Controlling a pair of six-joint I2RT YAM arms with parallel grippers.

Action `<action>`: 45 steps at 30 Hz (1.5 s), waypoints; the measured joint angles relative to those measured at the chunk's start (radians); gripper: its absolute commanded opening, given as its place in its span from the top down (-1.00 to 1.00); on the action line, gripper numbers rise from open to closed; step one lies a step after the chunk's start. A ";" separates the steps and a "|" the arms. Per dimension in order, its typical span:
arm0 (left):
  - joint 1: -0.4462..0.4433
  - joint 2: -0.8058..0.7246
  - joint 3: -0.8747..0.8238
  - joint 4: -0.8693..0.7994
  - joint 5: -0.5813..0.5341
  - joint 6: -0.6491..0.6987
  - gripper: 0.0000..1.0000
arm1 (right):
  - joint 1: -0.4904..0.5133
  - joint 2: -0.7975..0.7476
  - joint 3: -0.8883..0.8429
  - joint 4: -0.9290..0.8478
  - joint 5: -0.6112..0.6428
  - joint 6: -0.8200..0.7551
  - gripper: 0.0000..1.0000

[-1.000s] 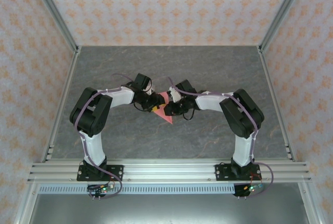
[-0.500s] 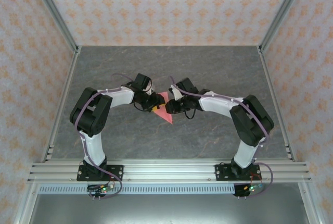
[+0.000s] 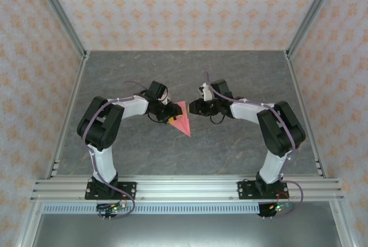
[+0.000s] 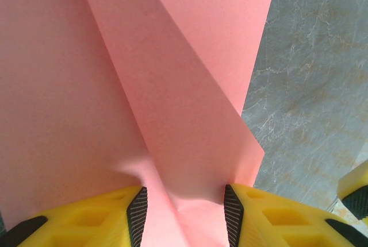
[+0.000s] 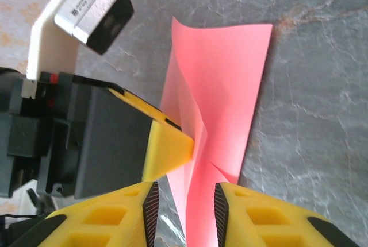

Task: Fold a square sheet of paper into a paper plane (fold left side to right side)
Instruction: Fourth fold the wing at the center of the table.

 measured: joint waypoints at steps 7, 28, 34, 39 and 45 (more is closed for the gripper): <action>0.000 0.000 0.000 0.000 0.000 0.000 0.15 | 0.002 0.095 0.002 0.076 -0.053 0.086 0.45; 0.000 0.001 0.000 -0.005 -0.008 0.000 0.22 | 0.011 0.172 0.061 0.116 -0.084 0.150 0.52; 0.000 0.001 0.000 -0.005 -0.008 0.000 0.22 | 0.020 0.182 0.063 0.115 -0.085 0.150 0.53; 0.000 0.001 0.000 -0.005 -0.008 0.000 0.21 | 0.022 0.188 0.077 0.112 -0.092 0.153 0.53; 0.000 0.001 0.000 -0.005 -0.008 0.000 0.22 | 0.024 0.193 0.078 0.112 -0.095 0.154 0.54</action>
